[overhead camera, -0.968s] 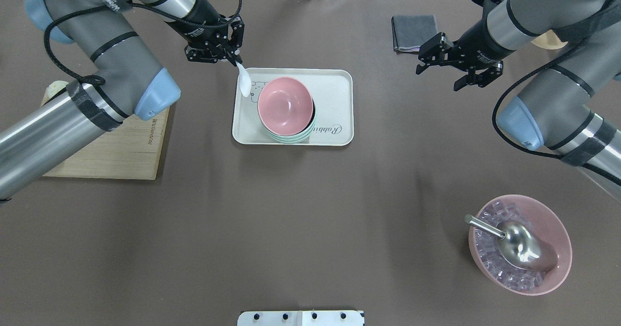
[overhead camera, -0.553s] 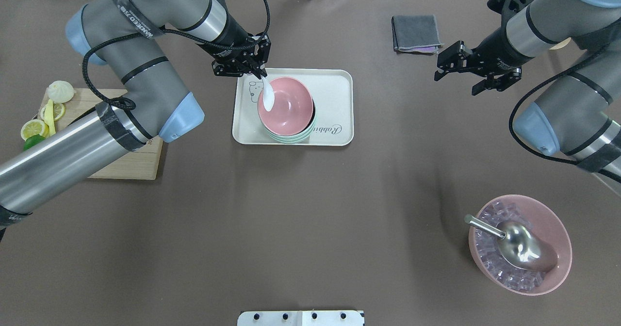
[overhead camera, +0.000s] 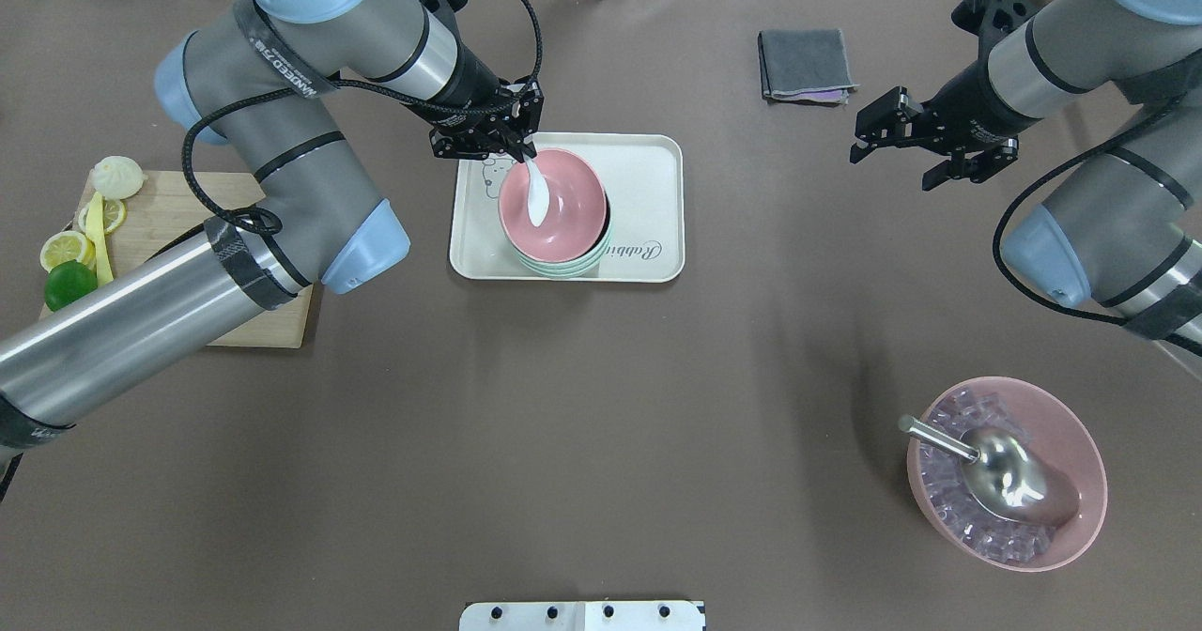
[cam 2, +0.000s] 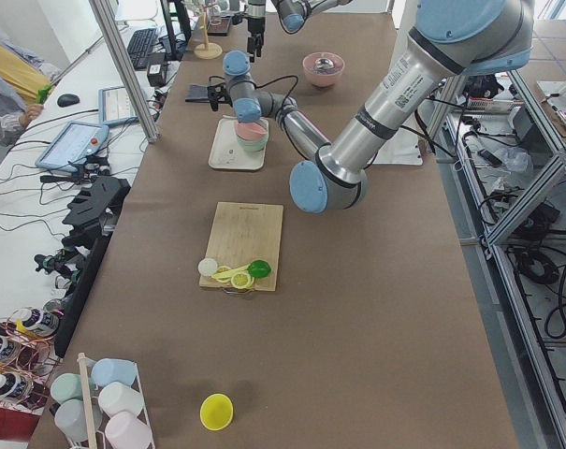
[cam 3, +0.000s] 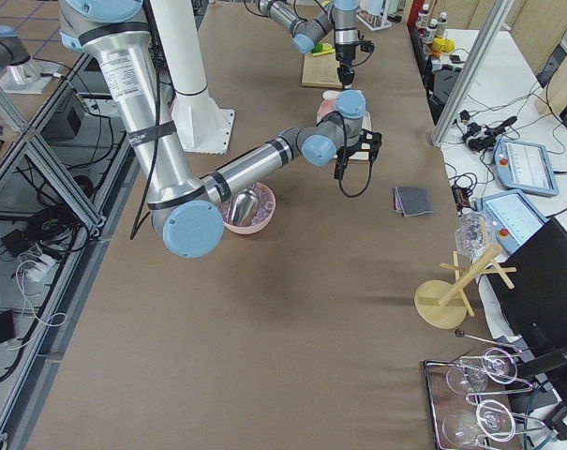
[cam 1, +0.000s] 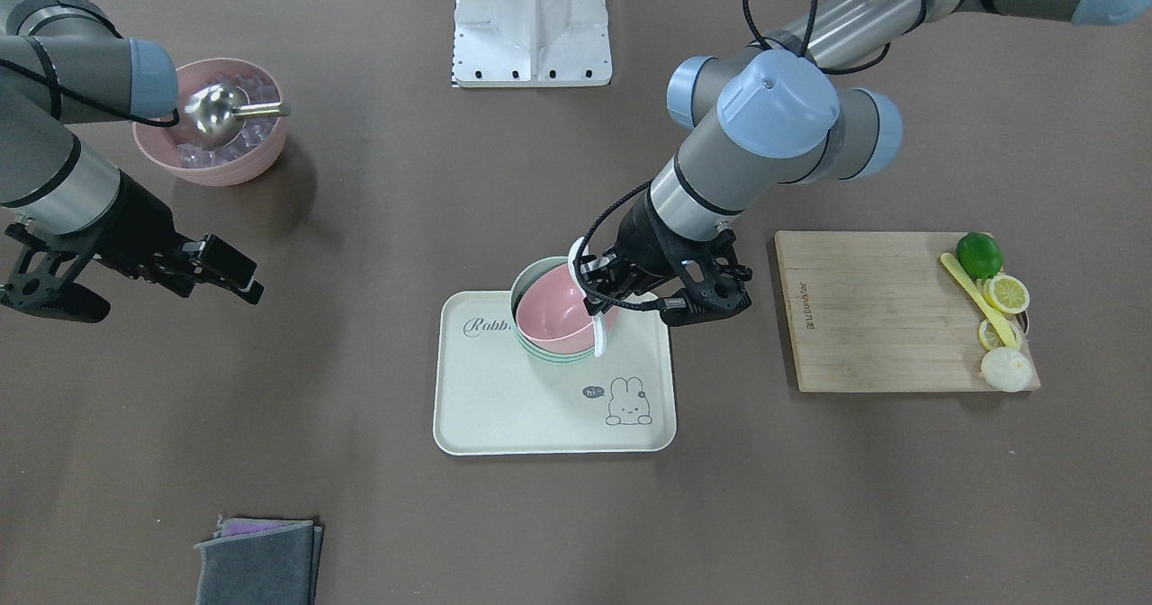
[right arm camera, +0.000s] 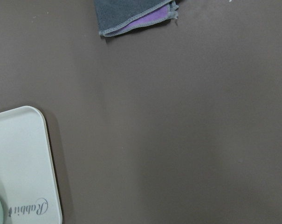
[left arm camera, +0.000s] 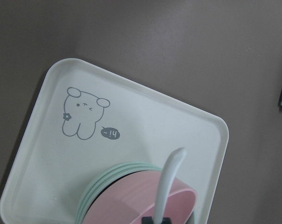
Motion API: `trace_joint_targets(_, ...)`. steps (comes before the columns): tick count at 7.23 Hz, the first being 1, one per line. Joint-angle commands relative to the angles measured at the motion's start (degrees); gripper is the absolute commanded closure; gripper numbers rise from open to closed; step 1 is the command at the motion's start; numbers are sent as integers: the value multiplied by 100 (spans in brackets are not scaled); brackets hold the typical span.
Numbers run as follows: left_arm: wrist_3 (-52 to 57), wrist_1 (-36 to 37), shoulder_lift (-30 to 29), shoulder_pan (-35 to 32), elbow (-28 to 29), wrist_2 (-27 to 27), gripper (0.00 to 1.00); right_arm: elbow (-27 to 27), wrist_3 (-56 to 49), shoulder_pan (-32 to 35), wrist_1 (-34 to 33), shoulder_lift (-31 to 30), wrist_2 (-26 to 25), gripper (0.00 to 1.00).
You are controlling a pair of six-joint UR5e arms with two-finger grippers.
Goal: Stack pink bowl on green and place spoon
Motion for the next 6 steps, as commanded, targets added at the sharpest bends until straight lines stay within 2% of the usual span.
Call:
trace_joint_targets(1, 0, -75, -9, 4, -8, 26, 2, -18, -1, 0, 0, -4, 2, 0)
trace_joint_targets(3, 52, -5, 131, -135, -226, -27, 2, 8, -71, 44, 0, -47, 20, 0)
trace_joint_targets(4, 175, 4, 602, -354, -602, -97, 2, 0, -245, 114, -8, -82, 20, 0)
trace_joint_targets(5, 933, 65, 1224, -687, -971, -559, 2, 0, -456, 280, -26, -178, 46, 0)
trace_joint_targets(6, 1767, 100, 1822, -1282, -1193, -929, 2, -35, -1093, 560, -87, -423, 124, 0)
